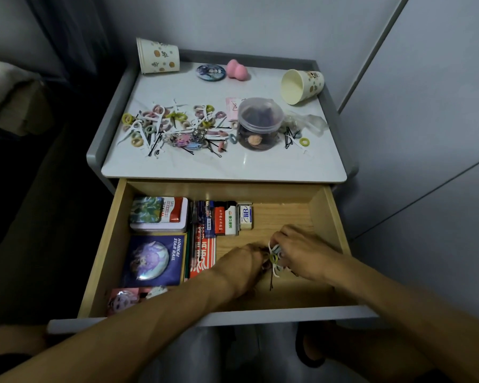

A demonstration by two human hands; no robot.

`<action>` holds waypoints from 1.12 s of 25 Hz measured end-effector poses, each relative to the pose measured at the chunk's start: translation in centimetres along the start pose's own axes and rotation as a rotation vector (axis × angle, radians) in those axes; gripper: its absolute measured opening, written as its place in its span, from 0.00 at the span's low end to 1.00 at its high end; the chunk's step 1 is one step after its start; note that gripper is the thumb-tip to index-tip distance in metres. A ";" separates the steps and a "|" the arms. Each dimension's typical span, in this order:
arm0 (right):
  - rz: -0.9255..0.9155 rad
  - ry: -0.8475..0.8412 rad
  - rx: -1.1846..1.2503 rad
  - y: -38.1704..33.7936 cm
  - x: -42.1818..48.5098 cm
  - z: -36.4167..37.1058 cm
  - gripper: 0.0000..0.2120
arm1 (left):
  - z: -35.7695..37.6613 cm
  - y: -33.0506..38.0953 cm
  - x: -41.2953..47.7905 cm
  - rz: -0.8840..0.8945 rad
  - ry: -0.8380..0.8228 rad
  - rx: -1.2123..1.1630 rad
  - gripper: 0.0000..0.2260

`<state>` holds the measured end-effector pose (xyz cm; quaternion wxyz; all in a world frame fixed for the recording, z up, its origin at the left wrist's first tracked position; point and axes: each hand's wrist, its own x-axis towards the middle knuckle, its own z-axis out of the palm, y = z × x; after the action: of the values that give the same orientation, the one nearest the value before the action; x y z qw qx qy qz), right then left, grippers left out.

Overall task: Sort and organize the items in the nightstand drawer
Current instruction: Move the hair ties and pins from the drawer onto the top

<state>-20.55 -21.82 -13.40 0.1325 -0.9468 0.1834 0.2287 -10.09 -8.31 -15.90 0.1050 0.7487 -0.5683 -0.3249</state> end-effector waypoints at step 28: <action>-0.176 0.047 -0.455 -0.9 -0.2 0.1 0.24 | 0.1 -2.9 0.0 0.018 0.127 0.014 0.10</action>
<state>-20.40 -20.92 -13.19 -0.0692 -0.9696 0.0469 0.2299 -7.92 -7.34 -17.49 0.1386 0.7634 -0.5693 -0.2719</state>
